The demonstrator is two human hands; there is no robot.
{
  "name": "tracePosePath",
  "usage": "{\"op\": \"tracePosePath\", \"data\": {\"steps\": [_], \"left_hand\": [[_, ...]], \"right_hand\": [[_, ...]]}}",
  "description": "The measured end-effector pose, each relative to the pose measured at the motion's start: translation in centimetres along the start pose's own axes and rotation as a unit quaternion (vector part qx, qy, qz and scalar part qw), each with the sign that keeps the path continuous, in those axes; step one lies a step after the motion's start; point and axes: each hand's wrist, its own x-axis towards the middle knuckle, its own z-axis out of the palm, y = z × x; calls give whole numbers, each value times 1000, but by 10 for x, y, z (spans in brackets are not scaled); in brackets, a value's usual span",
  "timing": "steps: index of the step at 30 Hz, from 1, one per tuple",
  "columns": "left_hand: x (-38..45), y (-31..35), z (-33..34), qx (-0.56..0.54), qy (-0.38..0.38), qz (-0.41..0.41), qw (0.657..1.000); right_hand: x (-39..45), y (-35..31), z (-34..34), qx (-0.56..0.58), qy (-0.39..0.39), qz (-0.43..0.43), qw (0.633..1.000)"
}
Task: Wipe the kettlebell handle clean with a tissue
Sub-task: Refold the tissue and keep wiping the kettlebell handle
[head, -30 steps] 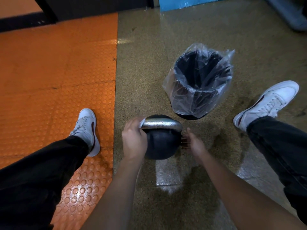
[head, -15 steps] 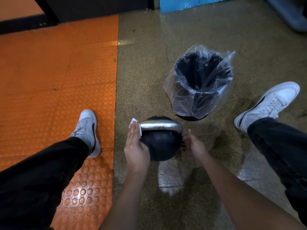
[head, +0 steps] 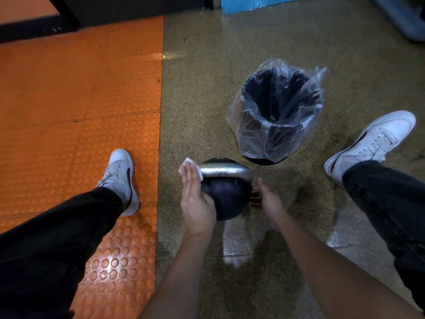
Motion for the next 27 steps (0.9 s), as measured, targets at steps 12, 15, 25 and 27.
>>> {"op": "tracePosePath", "data": {"steps": [12, 15, 25, 27], "left_hand": [[-13, 18, 11, -1, 12, -9, 1000], [-27, 16, 9, -13, 22, -6, 1000], [-21, 10, 9, -48, 71, -43, 995], [-13, 12, 12, -53, 90, -53, 993]], "right_hand": [[-1, -7, -1, 24, -3, -15, 1000], [2, -2, -1, 25, 5, -13, 1000], [0, -1, -2, 26, 13, -8, 1000], [2, 3, -1, 28, 11, 1, 1000]]}}
